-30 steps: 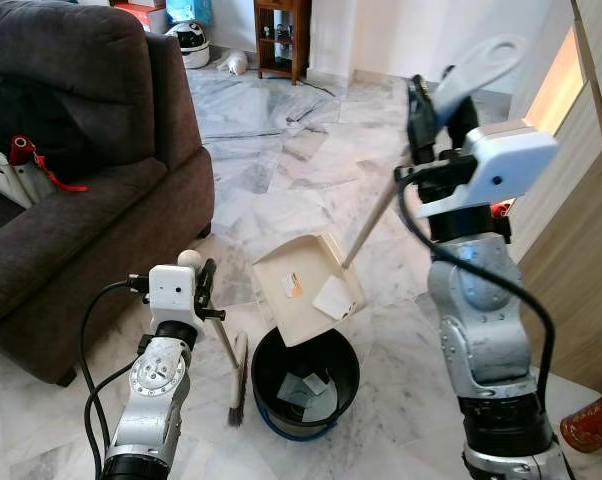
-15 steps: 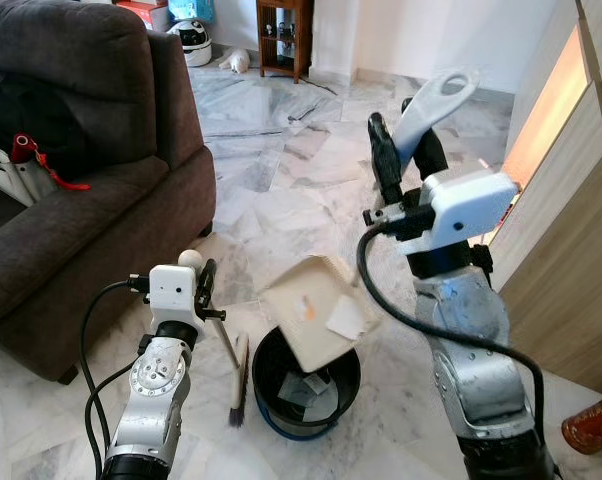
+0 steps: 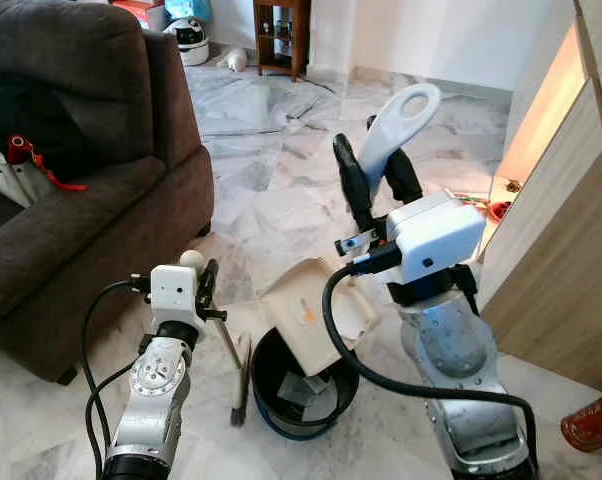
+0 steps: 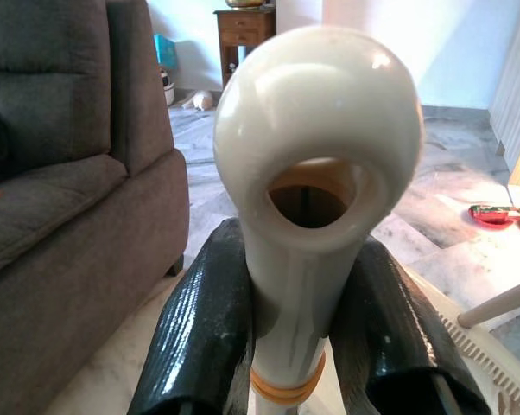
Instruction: Sweep floor
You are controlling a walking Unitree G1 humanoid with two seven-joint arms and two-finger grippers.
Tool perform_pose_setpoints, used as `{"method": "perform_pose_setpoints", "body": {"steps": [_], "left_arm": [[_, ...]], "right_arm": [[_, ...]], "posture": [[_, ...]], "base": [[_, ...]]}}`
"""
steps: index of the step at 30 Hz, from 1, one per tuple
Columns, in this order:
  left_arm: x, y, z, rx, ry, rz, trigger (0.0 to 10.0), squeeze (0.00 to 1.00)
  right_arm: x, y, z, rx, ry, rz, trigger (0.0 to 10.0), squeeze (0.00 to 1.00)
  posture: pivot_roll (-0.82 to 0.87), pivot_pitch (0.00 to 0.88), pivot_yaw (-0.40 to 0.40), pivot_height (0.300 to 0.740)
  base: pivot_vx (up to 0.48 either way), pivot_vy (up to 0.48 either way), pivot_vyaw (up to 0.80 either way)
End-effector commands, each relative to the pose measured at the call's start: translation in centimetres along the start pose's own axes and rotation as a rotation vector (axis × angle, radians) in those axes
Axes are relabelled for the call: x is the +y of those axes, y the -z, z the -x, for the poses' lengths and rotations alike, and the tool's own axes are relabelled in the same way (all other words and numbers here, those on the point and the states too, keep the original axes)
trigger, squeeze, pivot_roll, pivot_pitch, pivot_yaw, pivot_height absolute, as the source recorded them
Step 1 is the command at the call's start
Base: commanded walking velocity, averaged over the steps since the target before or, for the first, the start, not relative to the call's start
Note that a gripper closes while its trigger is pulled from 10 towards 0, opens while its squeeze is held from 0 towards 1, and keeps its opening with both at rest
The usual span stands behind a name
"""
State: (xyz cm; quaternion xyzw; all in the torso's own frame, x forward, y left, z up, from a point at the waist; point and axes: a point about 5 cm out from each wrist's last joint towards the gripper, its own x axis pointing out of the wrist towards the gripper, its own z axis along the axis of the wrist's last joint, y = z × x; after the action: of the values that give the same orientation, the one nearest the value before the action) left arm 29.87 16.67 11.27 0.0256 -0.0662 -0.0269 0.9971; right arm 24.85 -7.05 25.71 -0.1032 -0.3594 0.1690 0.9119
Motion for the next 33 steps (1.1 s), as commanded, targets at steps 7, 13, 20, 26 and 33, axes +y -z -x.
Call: {"method": "perform_pose_setpoints", "body": {"steps": [7, 13, 20, 26, 33], "left_arm": [[-0.1, -1.2, -0.5, -0.062, 0.005, 0.013, 10.0, 0.0], [-0.1, -1.1, -0.5, -0.062, 0.003, 0.014, 10.0, 0.0], [-0.2, -1.2, -0.5, -0.065, 0.004, 0.017, 10.0, 0.0], [-0.2, -1.2, -0.5, -0.063, 0.004, 0.017, 10.0, 0.0], [-0.2, -1.1, -0.5, -0.062, 0.001, 0.017, 10.0, 0.0]], "right_arm": [[0.5, -2.1, 0.2, -0.084, -0.043, 0.074, 10.0, 0.0], [1.2, -2.3, 0.2, -0.087, -0.059, 0.054, 10.0, 0.0], [1.4, -2.6, 0.1, -0.101, -0.081, 0.082, 10.0, 0.0], [1.8, -2.7, 0.1, -0.109, -0.109, 0.108, 10.0, 0.0], [1.3, -2.3, 0.0, -0.09, -0.079, 0.125, 10.0, 0.0]], "posture": [[0.01, 0.077, 0.022, 0.74], [0.01, 0.072, 0.019, 0.74], [0.01, 0.073, 0.019, 0.74], [0.01, 0.075, 0.018, 0.74], [0.01, 0.077, 0.016, 0.74]], "base": [[0.0, 0.0, 0.0], [0.0, 0.0, 0.0], [0.0, 0.0, 0.0], [0.0, 0.0, 0.0], [0.0, 0.0, 0.0]]}}
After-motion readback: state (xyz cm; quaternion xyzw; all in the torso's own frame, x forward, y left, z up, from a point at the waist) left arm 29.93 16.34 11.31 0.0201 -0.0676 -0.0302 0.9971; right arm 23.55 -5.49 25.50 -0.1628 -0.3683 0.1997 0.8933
